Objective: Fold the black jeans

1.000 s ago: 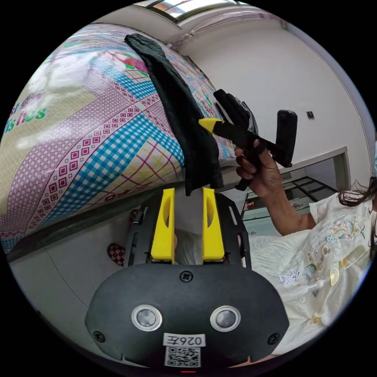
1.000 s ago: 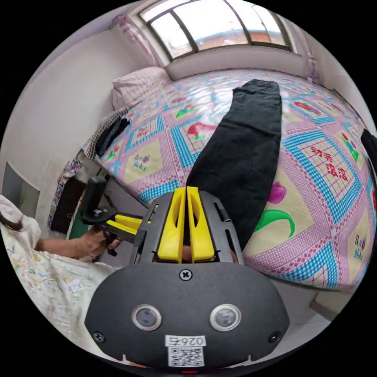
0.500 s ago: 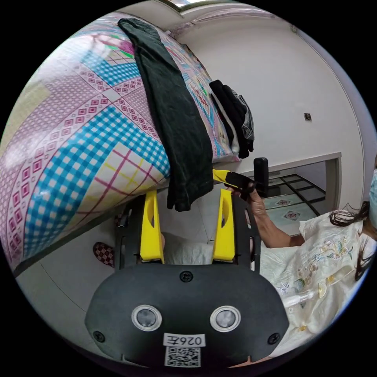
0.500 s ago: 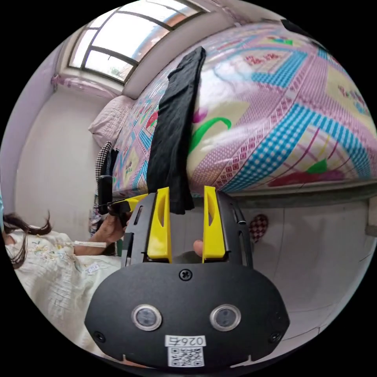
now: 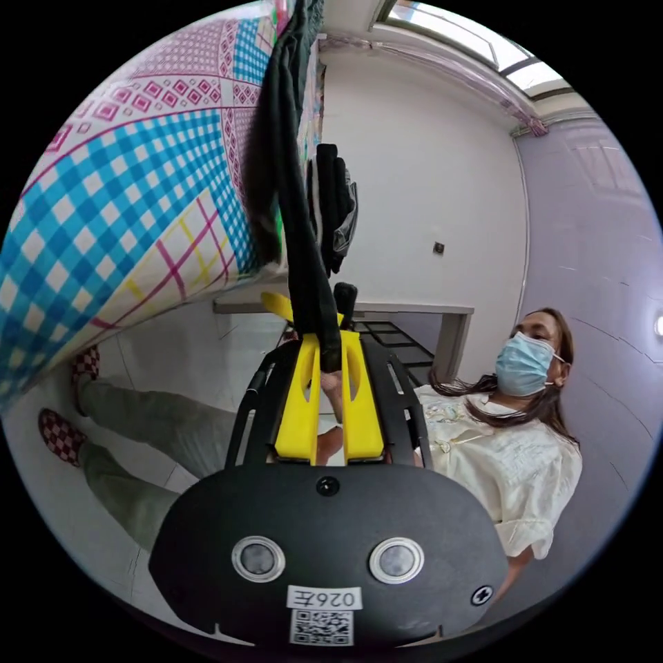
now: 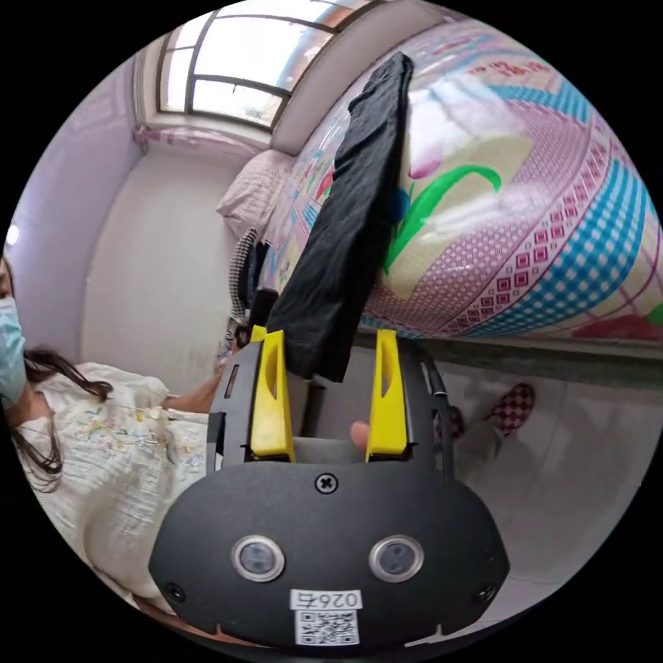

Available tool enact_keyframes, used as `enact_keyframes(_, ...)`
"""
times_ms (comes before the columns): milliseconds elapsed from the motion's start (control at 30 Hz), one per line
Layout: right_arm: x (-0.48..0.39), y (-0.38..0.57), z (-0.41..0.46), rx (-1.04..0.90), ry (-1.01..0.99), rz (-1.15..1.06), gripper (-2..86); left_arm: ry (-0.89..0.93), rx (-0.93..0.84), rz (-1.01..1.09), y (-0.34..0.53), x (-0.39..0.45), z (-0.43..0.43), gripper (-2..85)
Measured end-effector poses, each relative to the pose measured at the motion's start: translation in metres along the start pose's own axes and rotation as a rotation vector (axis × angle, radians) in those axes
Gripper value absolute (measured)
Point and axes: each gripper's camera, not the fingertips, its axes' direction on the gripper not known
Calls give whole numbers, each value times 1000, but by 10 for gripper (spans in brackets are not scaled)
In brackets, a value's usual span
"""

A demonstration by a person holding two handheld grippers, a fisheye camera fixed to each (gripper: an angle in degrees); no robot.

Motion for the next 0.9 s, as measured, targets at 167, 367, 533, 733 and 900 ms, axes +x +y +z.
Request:
enact_keyframes(167, 30, -13, -11, 27, -317, 58, 62, -1, -12, -10, -3, 3, -6, 51)
enact_keyframes(367, 10, -8, -46, 49, -169, 83, 18, -296, -96, -44, -1, 12, -1, 53)
enact_keyframes(533, -16, -21, -60, -14, -24, 26, 18, -328, -77, -21, 6, 19, 3, 55)
enact_keyframes(733, -11, -15, -77, -46, -146, 103, 13, -332, -114, 32, 20, 37, 16, 53)
enact_keyframes(900, -30, 20, -94, -49, -210, 128, 12, -300, -156, 40, 44, 55, 28, 53)
